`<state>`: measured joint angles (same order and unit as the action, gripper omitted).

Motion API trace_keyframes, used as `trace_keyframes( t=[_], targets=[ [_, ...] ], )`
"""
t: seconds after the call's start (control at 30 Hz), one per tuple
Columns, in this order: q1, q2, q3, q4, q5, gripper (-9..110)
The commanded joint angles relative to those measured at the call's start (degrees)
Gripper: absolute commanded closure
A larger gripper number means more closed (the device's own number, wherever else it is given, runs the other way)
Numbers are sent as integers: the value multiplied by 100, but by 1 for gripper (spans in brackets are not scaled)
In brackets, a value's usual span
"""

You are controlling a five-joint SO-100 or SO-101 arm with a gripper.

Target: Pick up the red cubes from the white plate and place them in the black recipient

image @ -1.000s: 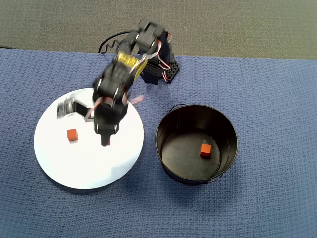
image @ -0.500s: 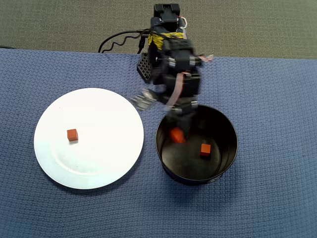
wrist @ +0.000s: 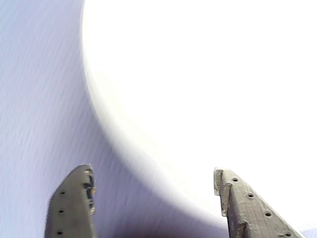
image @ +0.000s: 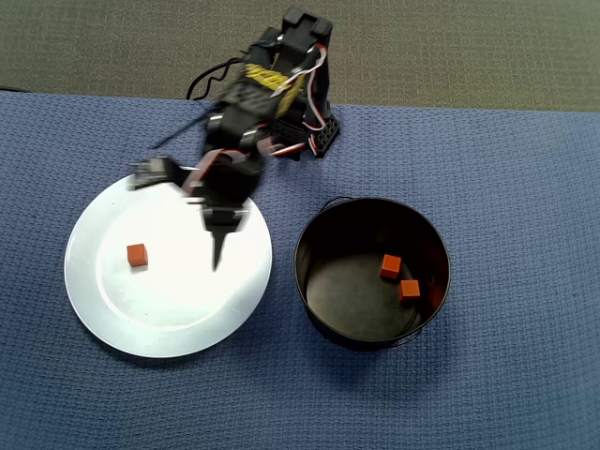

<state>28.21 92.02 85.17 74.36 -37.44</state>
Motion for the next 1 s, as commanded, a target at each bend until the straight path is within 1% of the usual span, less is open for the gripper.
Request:
trace_keyframes(
  t=[0.0,0.1,0.23,0.37,0.47,0.53,0.67,0.97],
  targets=[
    [967,-589,70,-536,-686,78],
    [1301,-1002,114,-721,-958,78],
    [1529,-1151,290,-721,-1415,78],
    [1679,-1450,237,-747,-2171,78],
    [1687,-1644,211,-826,-2944,78],
    [1696,-1767,246,-1169,-3164,78],
    [1802,-1960,70,-1327,-3806,78],
    [1854,-2338,-369,-1441,-3524,81]
  ],
)
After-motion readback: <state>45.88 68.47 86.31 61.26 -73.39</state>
